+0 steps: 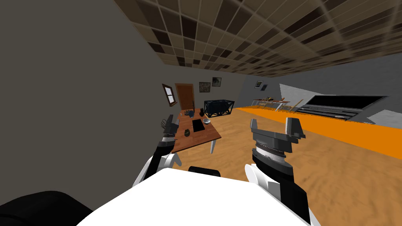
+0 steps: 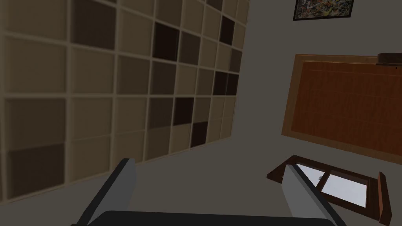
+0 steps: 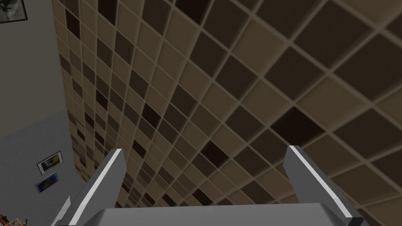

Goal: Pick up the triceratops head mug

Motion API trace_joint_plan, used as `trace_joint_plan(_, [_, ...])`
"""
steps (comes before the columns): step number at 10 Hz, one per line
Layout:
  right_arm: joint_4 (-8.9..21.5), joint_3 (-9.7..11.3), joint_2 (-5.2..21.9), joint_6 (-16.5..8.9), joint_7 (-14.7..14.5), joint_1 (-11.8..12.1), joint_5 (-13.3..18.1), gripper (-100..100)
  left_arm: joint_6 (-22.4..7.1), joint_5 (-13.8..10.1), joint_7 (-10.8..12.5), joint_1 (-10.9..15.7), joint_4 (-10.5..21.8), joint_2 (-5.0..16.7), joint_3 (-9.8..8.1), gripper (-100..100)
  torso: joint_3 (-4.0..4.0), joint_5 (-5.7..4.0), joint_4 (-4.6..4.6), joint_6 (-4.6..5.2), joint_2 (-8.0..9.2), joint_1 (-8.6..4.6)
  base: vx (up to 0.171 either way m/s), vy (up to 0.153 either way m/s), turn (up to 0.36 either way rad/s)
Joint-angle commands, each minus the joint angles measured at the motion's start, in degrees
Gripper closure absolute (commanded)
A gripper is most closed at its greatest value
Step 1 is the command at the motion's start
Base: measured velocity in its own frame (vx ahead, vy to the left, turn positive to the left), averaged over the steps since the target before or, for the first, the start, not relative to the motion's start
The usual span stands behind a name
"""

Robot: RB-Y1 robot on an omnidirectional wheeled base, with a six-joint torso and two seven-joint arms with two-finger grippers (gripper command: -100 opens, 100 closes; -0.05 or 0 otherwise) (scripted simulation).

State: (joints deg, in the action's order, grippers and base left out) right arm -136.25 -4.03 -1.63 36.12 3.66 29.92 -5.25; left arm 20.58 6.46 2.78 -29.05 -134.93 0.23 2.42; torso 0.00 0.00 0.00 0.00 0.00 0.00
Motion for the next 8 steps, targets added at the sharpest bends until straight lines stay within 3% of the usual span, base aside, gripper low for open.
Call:
trace_joint_plan(1, [0.0,0.0,0.0,0.0,0.0,0.0,0.0,0,-1.0,-0.3,0.4,0.6,0.9,2.5,-0.13,-100,0.00,0.00,0.00,0.00,0.00,0.00,-0.001,0.005,-0.036])
trace_joint_plan(4, [0.0,0.0,0.0,0.0,0.0,0.0,0.0,0,-3.6,-1.1,1.3,1.9,2.9,5.3,-0.44,-100,0.00,0.02,0.00,0.00,0.00,0.08,-0.002,0.017,-0.037])
trace_joint_plan(8, [0.0,0.0,0.0,0.0,0.0,0.0,0.0,0,-8.8,-2.6,3.2,4.3,7.0,7.5,-0.98,-100,-0.01,0.03,0.00,0.00,-0.02,0.11,-0.002,0.023,-0.057])
